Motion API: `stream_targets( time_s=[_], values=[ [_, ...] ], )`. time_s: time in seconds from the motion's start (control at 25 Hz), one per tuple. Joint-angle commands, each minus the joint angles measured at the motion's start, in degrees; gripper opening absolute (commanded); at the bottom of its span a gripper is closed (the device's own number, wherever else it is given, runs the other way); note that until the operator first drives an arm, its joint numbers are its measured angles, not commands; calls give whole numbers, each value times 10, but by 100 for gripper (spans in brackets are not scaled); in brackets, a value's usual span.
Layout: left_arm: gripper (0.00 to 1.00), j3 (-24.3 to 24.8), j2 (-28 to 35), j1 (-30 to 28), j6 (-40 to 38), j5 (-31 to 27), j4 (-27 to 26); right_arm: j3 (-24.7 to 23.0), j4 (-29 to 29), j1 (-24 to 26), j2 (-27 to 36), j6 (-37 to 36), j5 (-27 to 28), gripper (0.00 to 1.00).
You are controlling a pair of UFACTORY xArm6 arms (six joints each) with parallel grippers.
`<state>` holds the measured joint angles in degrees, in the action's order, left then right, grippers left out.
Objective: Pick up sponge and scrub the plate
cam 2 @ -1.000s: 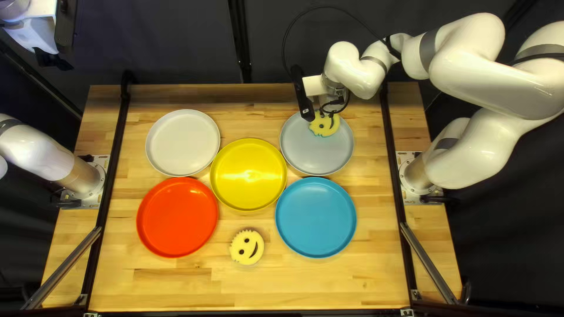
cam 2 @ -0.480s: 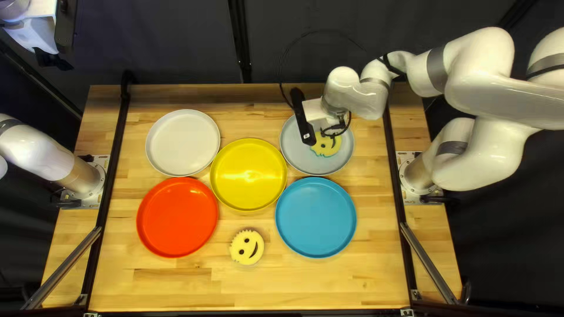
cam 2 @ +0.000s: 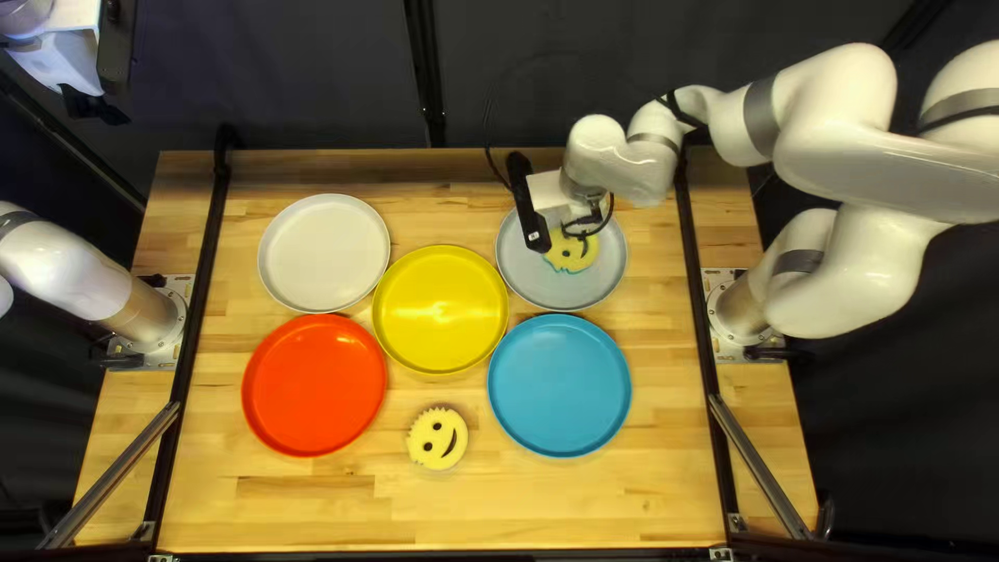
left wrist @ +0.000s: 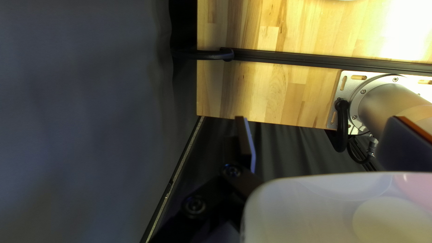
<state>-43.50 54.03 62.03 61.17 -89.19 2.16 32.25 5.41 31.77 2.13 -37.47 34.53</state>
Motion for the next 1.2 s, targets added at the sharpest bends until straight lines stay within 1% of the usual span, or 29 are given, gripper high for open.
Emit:
stream_targets(
  time_s=[0.04,0.24,0.32,0.44,0.68,0.8,0.92,1.2],
  values=[
    [100,0,0,0,0,0,0,28,-11,19,-17,-23,16,0],
    [100,0,0,0,0,0,0,40,-15,11,-27,-19,18,0],
    [100,0,0,0,0,0,0,38,-15,-2,-26,-10,15,0],
    [100,0,0,0,0,0,0,31,-12,-22,-21,5,11,0],
    [100,0,0,0,0,0,0,0,0,-82,5,53,1,0],
    [100,0,0,0,0,0,0,-7,-2,-103,15,68,4,0],
    [100,0,0,0,0,0,0,-4,-18,-112,26,70,26,0],
    [100,0,0,0,0,0,0,18,-61,-120,64,61,106,0]
  ],
)
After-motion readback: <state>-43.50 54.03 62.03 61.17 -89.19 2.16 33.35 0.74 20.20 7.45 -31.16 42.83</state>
